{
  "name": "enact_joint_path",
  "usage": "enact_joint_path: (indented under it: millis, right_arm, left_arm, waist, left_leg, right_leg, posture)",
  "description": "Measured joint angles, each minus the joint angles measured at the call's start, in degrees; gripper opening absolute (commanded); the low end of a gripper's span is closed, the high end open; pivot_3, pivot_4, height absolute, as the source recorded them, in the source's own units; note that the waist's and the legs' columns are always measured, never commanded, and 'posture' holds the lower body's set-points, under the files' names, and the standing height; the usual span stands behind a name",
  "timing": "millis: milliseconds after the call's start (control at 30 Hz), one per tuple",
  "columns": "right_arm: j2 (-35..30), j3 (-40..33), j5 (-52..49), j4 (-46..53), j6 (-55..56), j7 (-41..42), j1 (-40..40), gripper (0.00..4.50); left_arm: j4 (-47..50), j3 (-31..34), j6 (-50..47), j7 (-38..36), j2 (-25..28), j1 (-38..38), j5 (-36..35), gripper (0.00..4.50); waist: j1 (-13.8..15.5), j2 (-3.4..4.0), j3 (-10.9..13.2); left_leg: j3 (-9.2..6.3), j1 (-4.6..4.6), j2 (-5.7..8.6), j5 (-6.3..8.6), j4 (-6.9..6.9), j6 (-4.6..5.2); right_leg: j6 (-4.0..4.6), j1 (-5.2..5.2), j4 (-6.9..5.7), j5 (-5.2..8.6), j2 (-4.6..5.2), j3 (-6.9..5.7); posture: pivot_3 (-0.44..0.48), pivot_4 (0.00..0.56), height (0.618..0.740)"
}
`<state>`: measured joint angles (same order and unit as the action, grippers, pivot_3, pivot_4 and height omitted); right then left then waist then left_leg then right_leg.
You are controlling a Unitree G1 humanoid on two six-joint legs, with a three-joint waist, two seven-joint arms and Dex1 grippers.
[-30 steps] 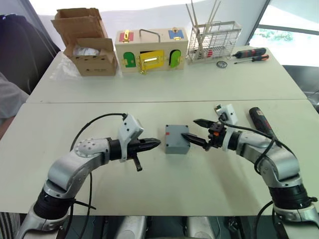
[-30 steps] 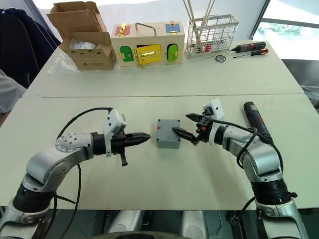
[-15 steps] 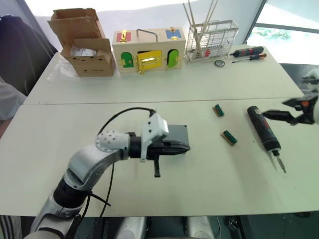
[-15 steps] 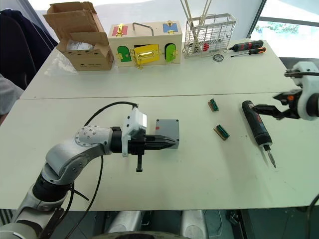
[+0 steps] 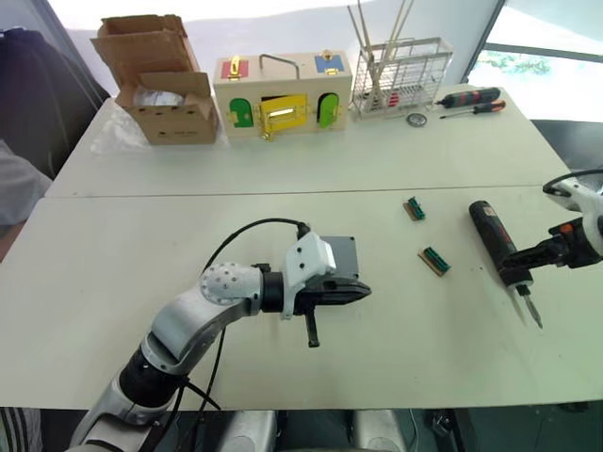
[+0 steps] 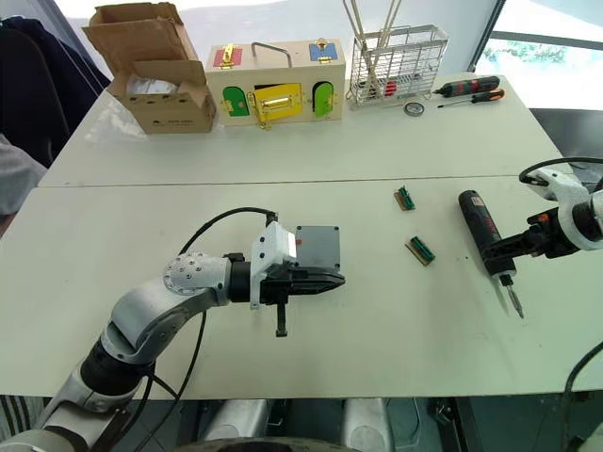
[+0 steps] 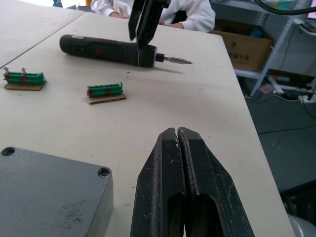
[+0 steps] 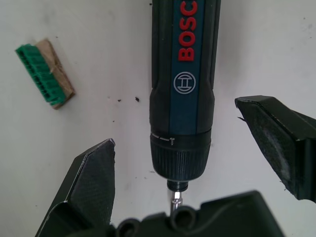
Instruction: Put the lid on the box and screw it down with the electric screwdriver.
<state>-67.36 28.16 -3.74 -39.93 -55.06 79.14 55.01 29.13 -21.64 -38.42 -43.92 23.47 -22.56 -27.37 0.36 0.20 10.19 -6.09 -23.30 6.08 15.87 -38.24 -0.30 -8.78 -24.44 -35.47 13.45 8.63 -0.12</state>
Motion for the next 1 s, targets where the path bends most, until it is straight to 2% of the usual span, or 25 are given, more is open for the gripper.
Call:
enact_joint_path:
  millis: [133, 233, 433, 600, 767, 900, 1000]
  right_arm:
    - [6.24, 3.97, 6.77, -10.47, 5.12, 1.74, 4.26, 4.48]
    - [8.73, 4.56, 10.9, -17.58, 9.63, 1.95, 7.2, 3.84]
    - [10.86, 4.64, 17.2, -21.8, 17.53, 2.96, 8.71, 1.98]
    - [11.15, 3.6, 19.4, -21.45, 19.13, 3.79, 8.03, 1.93]
    - [11.43, -1.95, 18.27, -21.5, 17.93, 0.47, 6.87, 1.93]
    - [12.35, -12.92, 13.5, -20.87, 14.06, -10.35, 8.09, 1.93]
    - [12.33, -22.5, 8.25, -13.4, 10.73, -16.31, 7.85, 1.93]
  left_arm:
    - [0.3, -0.04, -0.04, 0.98, 0.02, 0.43, 0.79, 0.0]
    - [0.37, 0.03, -0.1, 1.72, 0.1, 0.61, 1.04, 0.0]
    - [0.72, 0.2, -0.47, 2.9, 0.64, 2.08, 1.17, 0.0]
    - [0.7, 0.2, -0.62, 3.09, 0.53, 2.01, 1.25, 0.0]
    - [0.13, 0.86, -0.6, 2.37, 1.47, 1.37, 1.44, 0.0]
    - [-2.8, 4.4, -0.18, 0.57, 3.58, 0.24, 1.21, 0.0]
    - [-5.87, 8.71, 0.04, 0.21, 3.18, -1.13, -0.05, 0.0]
  waist:
    - [0.05, 0.01, 0.0]
    - [0.2, -0.02, -0.01]
    - [0.16, -0.03, -0.02]
    - [0.19, -0.11, -0.07]
    - [0.12, -0.23, -0.15]
    - [-0.58, 0.13, -0.06]
    - [-0.9, 0.27, -0.06]
  left_leg:
    - [-0.03, 0.0, 0.0, -0.01, 0.01, -0.03]
    - [-0.05, 0.01, 0.02, -0.02, -0.02, -0.04]
    - [-0.09, 0.02, 0.02, -0.04, -0.03, -0.08]
    - [-0.11, 0.03, 0.02, -0.04, -0.03, -0.08]
    - [-0.1, 0.05, 0.05, -0.05, -0.05, -0.1]
    - [-0.04, -0.01, 0.04, -0.05, 0.04, -0.11]
    - [-0.06, -0.1, -0.01, -0.08, 0.22, -0.15]
  right_leg:
    - [0.0, -0.01, -0.01, 0.0, -0.01, -0.01]
    - [0.0, 0.03, 0.0, 0.0, -0.01, -0.01]
    - [0.01, 0.04, -0.01, -0.01, -0.04, -0.01]
    - [0.01, 0.07, -0.01, -0.01, -0.04, -0.01]
    - [0.05, 0.12, 0.0, -0.04, -0.01, 0.0]
    - [0.07, -0.09, -0.04, -0.05, 0.0, 0.07]
    - [0.06, -0.3, -0.07, -0.04, -0.04, 0.01]
  posture:
    - [0.0, 0.15, 0.74]
    - [0.0, 0.15, 0.74]
    - [0.0, 0.15, 0.74]
    - [0.0, 0.15, 0.74]
    - [0.0, 0.15, 0.74]
    - [0.0, 0.15, 0.74]
    - [0.0, 0.15, 0.74]
